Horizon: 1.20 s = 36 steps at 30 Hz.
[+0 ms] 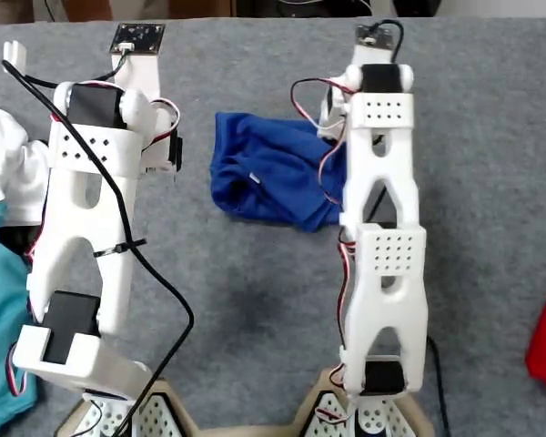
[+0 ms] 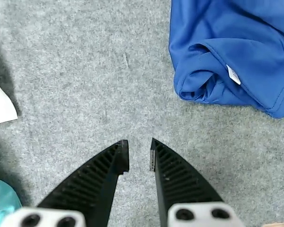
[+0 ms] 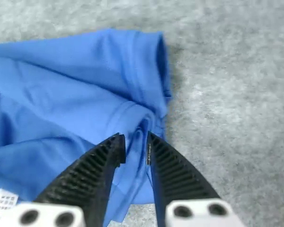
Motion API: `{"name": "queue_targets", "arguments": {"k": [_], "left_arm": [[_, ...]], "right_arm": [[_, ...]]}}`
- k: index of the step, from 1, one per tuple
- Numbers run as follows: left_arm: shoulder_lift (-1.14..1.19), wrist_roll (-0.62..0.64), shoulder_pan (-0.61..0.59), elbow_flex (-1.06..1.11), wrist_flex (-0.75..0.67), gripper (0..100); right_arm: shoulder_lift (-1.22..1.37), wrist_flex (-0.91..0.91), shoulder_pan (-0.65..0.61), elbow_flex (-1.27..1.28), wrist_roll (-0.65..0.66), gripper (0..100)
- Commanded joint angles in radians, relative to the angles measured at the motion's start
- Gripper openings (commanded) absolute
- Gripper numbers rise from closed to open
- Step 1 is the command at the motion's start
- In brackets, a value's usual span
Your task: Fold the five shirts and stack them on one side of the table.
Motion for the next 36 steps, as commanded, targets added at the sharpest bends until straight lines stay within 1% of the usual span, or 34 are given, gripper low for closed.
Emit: {"name": "queue_targets", "arguments": {"k": [1, 4, 9, 14, 16, 19, 28, 31, 36], "left_arm": [[-0.045, 0.005, -0.009, 0.018, 0.006, 9], [-0.045, 0.005, -0.009, 0.052, 0.006, 9], [-0.045, 0.006, -0.011, 0.058, 0.005, 9], [-0.045, 0.008, -0.011, 0.06, -0.015, 9], [-0.045, 0.008, -0.011, 0.06, -0.015, 9], [-0.045, 0.008, -0.011, 0.06, -0.015, 9], [-0.045, 0.008, -0.009, 0.06, -0.015, 9], [-0.045, 0.008, -0.009, 0.06, -0.015, 9], [-0.045, 0.008, -0.009, 0.06, -0.015, 9]], "right_arm": [[-0.007, 0.017, 0.018, -0.048, -0.015, 8.9], [-0.005, 0.017, 0.016, -0.047, -0.057, 8.9], [0.01, 0.015, 0.012, -0.048, -0.084, 8.9], [0.061, 0.002, 0.012, -0.053, -0.238, 8.9], [0.07, 0.002, 0.012, -0.053, -0.264, 9.0], [0.074, -0.006, 0.008, -0.053, -0.269, 8.9], [0.081, -0.012, -0.054, -0.053, -0.269, 8.5], [0.081, -0.026, -0.051, -0.053, -0.264, 4.3], [0.074, -0.035, -0.047, -0.056, -0.259, 3.3]]}}
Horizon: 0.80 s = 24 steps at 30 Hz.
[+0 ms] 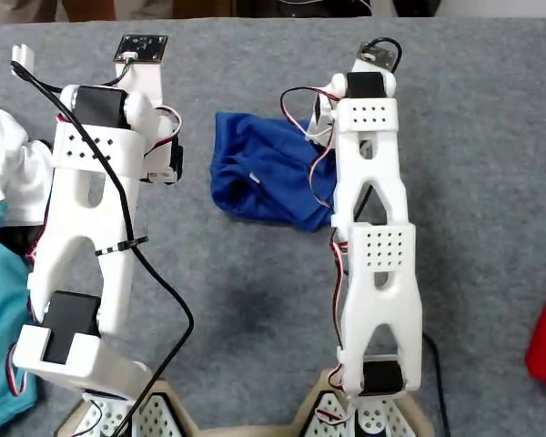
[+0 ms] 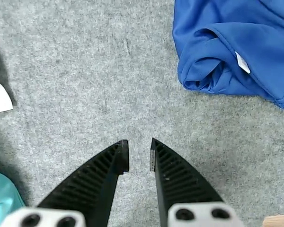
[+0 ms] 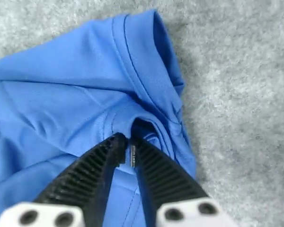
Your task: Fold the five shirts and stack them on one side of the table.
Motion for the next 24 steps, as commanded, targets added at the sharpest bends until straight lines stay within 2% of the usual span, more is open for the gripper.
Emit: {"name": "queue_targets", "arguments": {"k": [1, 9, 17, 24], "left_arm": [[-0.044, 0.009, -0.009, -0.005, -0.011, 9], [-0.044, 0.009, -0.009, -0.009, -0.011, 9], [-0.044, 0.008, -0.011, -0.011, -0.011, 9], [-0.045, 0.006, -0.011, -0.011, -0.011, 9]], "right_arm": [[-0.012, -0.018, -0.004, -0.058, -0.003, 2.7], [-0.005, -0.058, -0.004, -0.174, 0.04, 0.5], [-0.005, -0.209, 0.001, -0.176, 0.072, 0.5], [-0.004, -0.341, 0.059, -0.176, 0.11, 0.5]]}}
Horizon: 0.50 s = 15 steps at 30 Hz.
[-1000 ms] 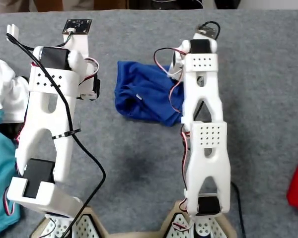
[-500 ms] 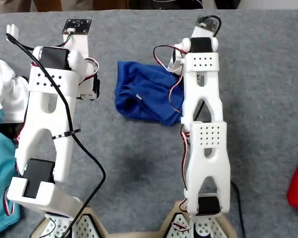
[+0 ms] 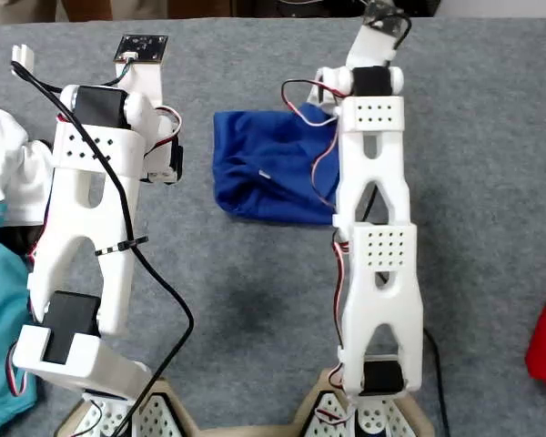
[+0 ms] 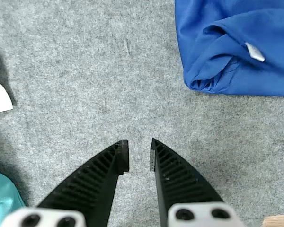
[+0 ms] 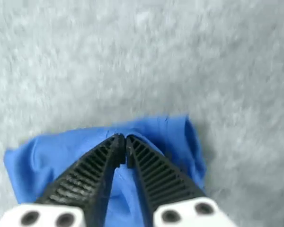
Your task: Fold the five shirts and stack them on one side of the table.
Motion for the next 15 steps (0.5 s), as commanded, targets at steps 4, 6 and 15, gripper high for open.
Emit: {"name": "queue_targets", "arguments": {"k": [4, 6, 15], "left_arm": [[-0.045, 0.008, -0.011, -0.012, -0.011, 9], [-0.045, 0.008, -0.011, -0.012, -0.011, 9], [-0.051, 0.008, -0.011, -0.008, -0.011, 9]], "right_arm": [[-0.004, -0.061, 0.031, -0.047, 0.048, 0.5], [-0.001, -0.061, 0.03, -0.047, 0.048, 0.5], [0.015, -0.015, 0.024, -0.058, 0.049, 22.1]]}}
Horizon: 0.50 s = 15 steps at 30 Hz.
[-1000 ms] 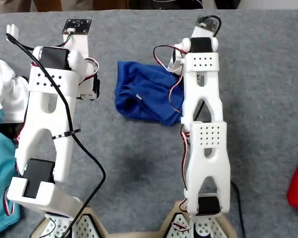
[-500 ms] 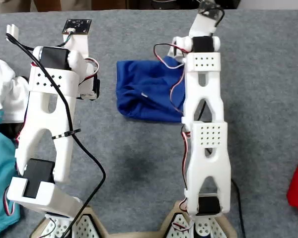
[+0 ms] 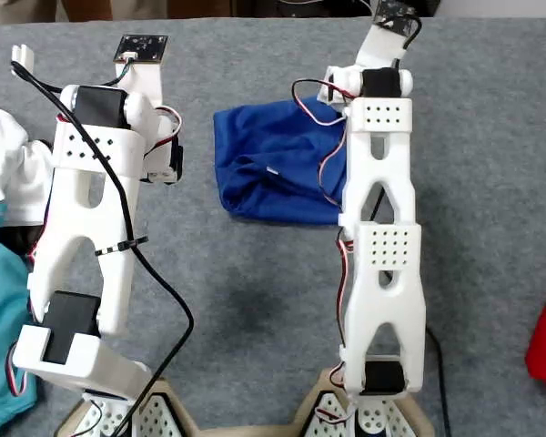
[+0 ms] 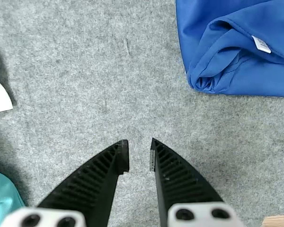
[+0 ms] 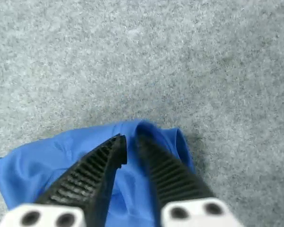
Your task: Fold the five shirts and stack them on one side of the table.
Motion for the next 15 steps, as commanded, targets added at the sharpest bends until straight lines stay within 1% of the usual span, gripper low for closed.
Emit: {"name": "queue_targets", "arguments": {"k": [1, 3, 5, 7, 9, 11, 13, 15], "left_arm": [[-0.053, 0.005, -0.011, -0.008, -0.011, 9], [-0.053, 0.005, -0.011, -0.006, -0.011, 9], [-0.053, 0.005, -0.009, -0.006, -0.011, 9], [-0.053, 0.006, -0.003, -0.006, -0.011, 9], [-0.048, 0.017, 0.011, -0.011, -0.011, 9], [-0.045, 0.068, 0.044, -0.012, -0.011, 9], [-0.045, 0.123, 0.075, -0.006, -0.034, 9], [-0.045, 0.175, 0.104, -0.003, -0.081, 9]], "right_arm": [[-0.013, 0.018, 0.004, -0.056, 0.017, 26.1], [-0.013, 0.041, -0.002, -0.076, 0.017, 30.4], [-0.013, 0.098, -0.019, -0.142, 0.017, 28.7], [-0.013, 0.186, -0.047, -0.236, 0.017, 24.2], [-0.007, 0.293, -0.077, -0.323, 0.015, 17.1], [-0.012, 0.356, -0.088, -0.318, 0.014, 8.4], [-0.007, 0.358, -0.084, -0.278, 0.014, 0.2], [-0.007, 0.358, -0.067, -0.226, 0.015, 1.6]]}}
